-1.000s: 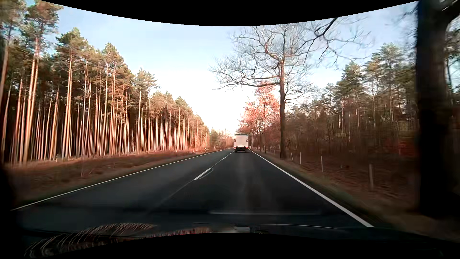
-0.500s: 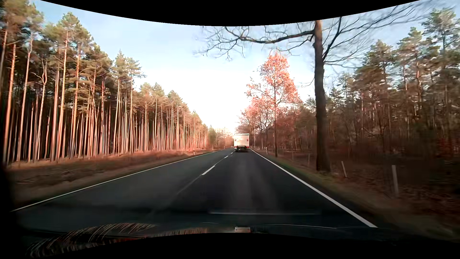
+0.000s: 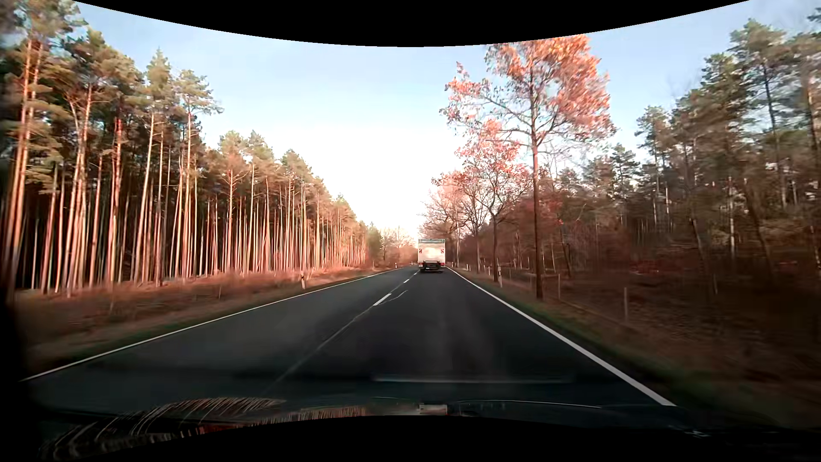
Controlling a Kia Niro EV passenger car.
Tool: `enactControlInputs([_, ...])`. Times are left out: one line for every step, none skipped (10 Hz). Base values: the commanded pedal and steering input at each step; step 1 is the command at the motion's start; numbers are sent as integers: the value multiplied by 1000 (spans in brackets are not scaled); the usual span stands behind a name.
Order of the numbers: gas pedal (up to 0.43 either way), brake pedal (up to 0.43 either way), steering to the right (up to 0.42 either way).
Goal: Follow the waypoints while adhering to traffic rules and regulations
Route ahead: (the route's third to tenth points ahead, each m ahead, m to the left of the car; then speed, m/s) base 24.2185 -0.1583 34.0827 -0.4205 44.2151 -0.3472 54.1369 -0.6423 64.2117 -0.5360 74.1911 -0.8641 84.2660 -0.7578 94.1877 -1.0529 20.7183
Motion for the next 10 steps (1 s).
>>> enactControlInputs([138,0,2])
enactControlInputs([138,0,2])
enactControlInputs([138,0,2])
enactControlInputs([138,0,2])
enactControlInputs([138,0,2])
enactControlInputs([138,0,2])
enactControlInputs([138,0,1])
enactControlInputs([138,0,1])
enactControlInputs([138,0,1])
enactControlInputs([138,0,0])
